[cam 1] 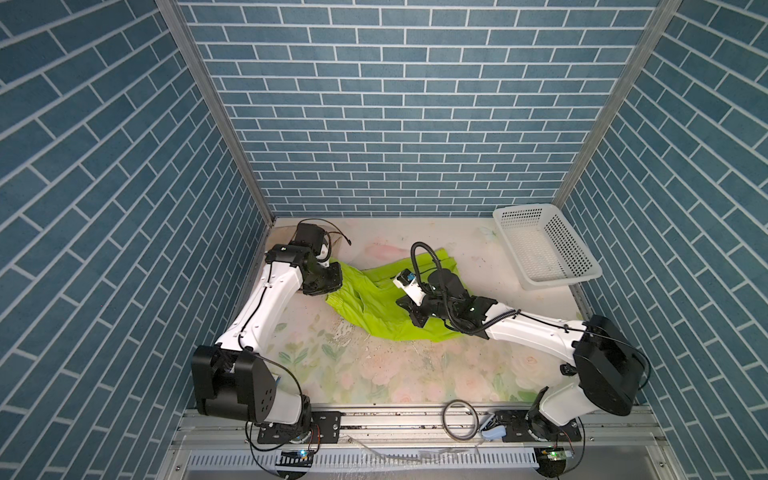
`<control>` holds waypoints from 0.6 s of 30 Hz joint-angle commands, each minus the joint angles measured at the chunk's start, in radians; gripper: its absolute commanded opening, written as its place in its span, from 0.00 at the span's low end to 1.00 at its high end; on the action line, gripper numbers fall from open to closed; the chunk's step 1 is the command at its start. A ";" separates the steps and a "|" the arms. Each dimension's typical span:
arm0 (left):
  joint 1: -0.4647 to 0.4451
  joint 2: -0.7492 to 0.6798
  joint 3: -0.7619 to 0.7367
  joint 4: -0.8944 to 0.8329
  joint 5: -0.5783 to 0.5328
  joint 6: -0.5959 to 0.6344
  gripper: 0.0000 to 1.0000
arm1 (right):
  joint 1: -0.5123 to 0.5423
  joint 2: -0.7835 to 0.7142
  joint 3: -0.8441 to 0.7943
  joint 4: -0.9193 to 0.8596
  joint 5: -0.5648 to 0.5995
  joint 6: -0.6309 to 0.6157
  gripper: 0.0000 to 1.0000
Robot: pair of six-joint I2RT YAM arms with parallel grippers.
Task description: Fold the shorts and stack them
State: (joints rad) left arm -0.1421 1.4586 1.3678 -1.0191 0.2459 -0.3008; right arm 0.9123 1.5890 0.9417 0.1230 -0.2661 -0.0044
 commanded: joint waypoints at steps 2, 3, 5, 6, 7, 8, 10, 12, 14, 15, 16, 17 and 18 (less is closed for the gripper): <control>0.013 0.031 0.116 -0.166 -0.063 0.094 0.00 | 0.018 0.147 0.115 -0.096 -0.196 0.000 0.00; 0.013 0.035 0.130 -0.172 -0.064 0.098 0.00 | 0.023 0.182 0.146 -0.116 -0.226 -0.001 0.00; 0.013 0.045 0.156 -0.182 -0.066 0.106 0.00 | 0.034 0.261 0.221 -0.162 -0.296 -0.003 0.00; 0.015 0.048 0.162 -0.181 -0.067 0.107 0.00 | 0.038 0.294 0.252 -0.182 -0.316 -0.007 0.00; 0.015 0.052 0.170 -0.183 -0.068 0.109 0.00 | 0.046 0.330 0.289 -0.208 -0.340 -0.006 0.00; 0.015 0.059 0.177 -0.186 -0.068 0.111 0.00 | 0.052 0.363 0.328 -0.242 -0.360 -0.013 0.00; 0.015 0.080 0.201 -0.199 -0.077 0.118 0.00 | 0.070 0.439 0.416 -0.323 -0.391 -0.017 0.00; 0.015 0.101 0.229 -0.216 -0.091 0.128 0.00 | 0.085 0.498 0.479 -0.372 -0.382 -0.003 0.00; 0.015 0.125 0.262 -0.231 -0.105 0.139 0.00 | 0.089 0.529 0.491 -0.343 -0.371 0.051 0.00; 0.015 0.136 0.279 -0.240 -0.116 0.143 0.00 | 0.090 0.535 0.490 -0.317 -0.374 0.078 0.00; 0.015 0.147 0.295 -0.250 -0.124 0.148 0.00 | 0.093 0.534 0.491 -0.304 -0.374 0.091 0.00; 0.015 0.155 0.310 -0.257 -0.130 0.152 0.00 | 0.094 0.526 0.493 -0.298 -0.368 0.095 0.00; 0.015 0.166 0.326 -0.267 -0.137 0.157 0.00 | 0.097 0.511 0.492 -0.295 -0.345 0.101 0.01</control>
State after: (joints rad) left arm -0.1329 1.6115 1.6424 -1.2346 0.1436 -0.1749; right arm 1.0046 2.1132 1.4178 -0.1574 -0.6014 0.0448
